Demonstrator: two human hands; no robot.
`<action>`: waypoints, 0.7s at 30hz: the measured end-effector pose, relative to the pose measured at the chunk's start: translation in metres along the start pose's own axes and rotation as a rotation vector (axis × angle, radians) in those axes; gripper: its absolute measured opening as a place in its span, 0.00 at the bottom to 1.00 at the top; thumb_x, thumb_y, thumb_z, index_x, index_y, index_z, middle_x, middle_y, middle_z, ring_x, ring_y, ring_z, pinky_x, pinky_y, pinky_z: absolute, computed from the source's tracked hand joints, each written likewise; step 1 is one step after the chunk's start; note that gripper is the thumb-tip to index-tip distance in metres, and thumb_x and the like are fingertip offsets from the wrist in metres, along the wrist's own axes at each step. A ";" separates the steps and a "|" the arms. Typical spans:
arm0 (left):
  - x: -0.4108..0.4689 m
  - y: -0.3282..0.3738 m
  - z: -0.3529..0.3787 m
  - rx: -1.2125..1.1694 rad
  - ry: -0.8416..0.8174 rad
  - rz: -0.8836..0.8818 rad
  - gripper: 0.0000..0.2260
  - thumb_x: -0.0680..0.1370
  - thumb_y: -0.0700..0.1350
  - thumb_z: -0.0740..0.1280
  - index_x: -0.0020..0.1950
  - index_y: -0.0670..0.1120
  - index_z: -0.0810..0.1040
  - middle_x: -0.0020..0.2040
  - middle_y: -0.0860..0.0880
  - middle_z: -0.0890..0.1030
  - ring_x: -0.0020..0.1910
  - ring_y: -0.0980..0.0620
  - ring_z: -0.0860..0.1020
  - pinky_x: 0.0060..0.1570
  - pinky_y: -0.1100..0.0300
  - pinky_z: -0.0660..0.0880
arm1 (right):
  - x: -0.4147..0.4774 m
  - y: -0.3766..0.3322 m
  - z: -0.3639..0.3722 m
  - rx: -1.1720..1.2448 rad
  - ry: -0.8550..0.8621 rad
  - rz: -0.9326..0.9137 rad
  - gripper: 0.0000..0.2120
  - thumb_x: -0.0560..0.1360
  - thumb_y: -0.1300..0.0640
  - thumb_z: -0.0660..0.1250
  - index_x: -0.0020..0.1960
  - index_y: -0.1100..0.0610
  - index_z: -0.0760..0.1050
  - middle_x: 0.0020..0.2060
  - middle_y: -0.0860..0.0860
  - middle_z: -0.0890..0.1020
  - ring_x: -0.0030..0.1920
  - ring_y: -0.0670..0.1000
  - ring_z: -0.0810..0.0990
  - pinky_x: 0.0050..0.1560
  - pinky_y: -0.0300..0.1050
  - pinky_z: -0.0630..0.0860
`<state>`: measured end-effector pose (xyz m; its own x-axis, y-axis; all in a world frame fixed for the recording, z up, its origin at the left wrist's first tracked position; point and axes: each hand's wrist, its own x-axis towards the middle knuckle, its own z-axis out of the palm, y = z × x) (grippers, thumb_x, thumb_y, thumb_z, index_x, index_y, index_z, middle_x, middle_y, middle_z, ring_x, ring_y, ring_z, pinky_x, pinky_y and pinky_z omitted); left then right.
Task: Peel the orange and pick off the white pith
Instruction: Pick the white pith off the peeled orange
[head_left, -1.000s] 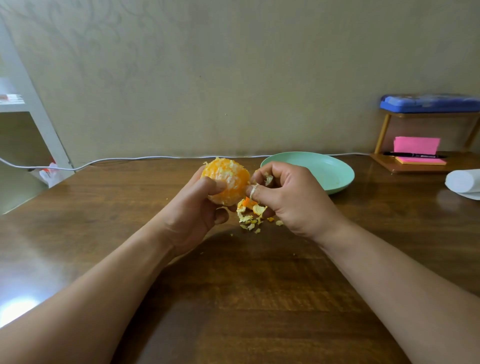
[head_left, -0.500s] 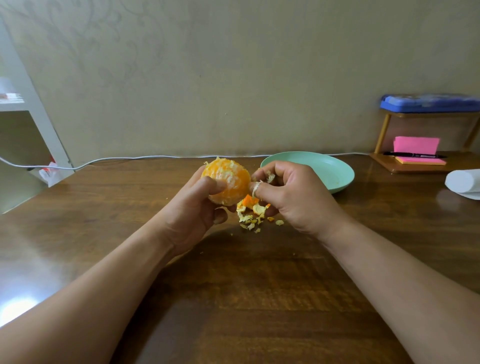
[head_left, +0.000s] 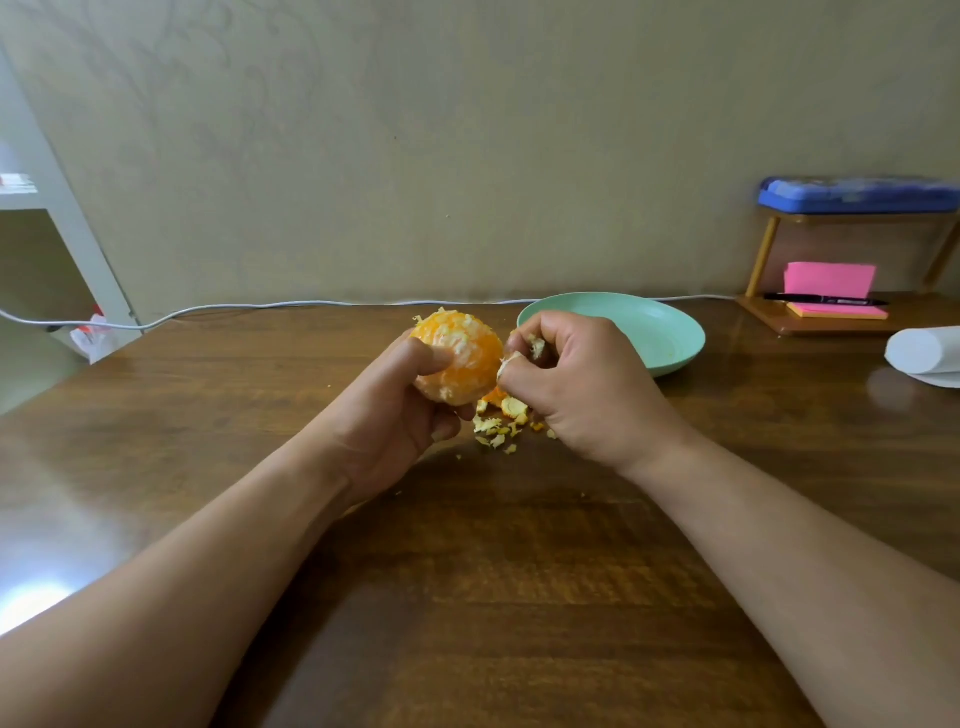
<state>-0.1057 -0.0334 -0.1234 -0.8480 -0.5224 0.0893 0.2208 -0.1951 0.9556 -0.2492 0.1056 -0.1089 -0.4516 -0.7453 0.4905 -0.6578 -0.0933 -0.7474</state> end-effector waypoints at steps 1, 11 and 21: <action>0.000 0.000 0.001 -0.003 -0.003 -0.006 0.23 0.72 0.47 0.65 0.65 0.40 0.74 0.45 0.44 0.81 0.38 0.48 0.77 0.30 0.62 0.70 | 0.000 0.000 0.000 0.000 0.005 -0.004 0.05 0.76 0.57 0.74 0.42 0.52 0.80 0.29 0.42 0.77 0.30 0.42 0.72 0.32 0.39 0.71; 0.000 0.008 -0.007 -0.177 0.021 -0.026 0.26 0.74 0.49 0.66 0.71 0.40 0.73 0.54 0.40 0.80 0.38 0.47 0.78 0.27 0.61 0.69 | -0.005 0.000 0.006 -0.040 -0.035 -0.038 0.06 0.81 0.55 0.72 0.44 0.48 0.81 0.35 0.44 0.82 0.35 0.42 0.78 0.34 0.35 0.73; 0.001 0.012 -0.011 -0.287 0.050 -0.070 0.28 0.75 0.53 0.66 0.71 0.39 0.74 0.58 0.37 0.81 0.38 0.47 0.77 0.26 0.63 0.66 | -0.005 0.004 0.006 -0.438 -0.268 0.047 0.14 0.82 0.38 0.68 0.49 0.47 0.83 0.39 0.45 0.84 0.37 0.45 0.80 0.38 0.50 0.79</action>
<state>-0.0982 -0.0455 -0.1151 -0.8428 -0.5382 0.0058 0.2964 -0.4552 0.8396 -0.2457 0.1056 -0.1170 -0.3542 -0.8902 0.2865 -0.8574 0.1867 -0.4797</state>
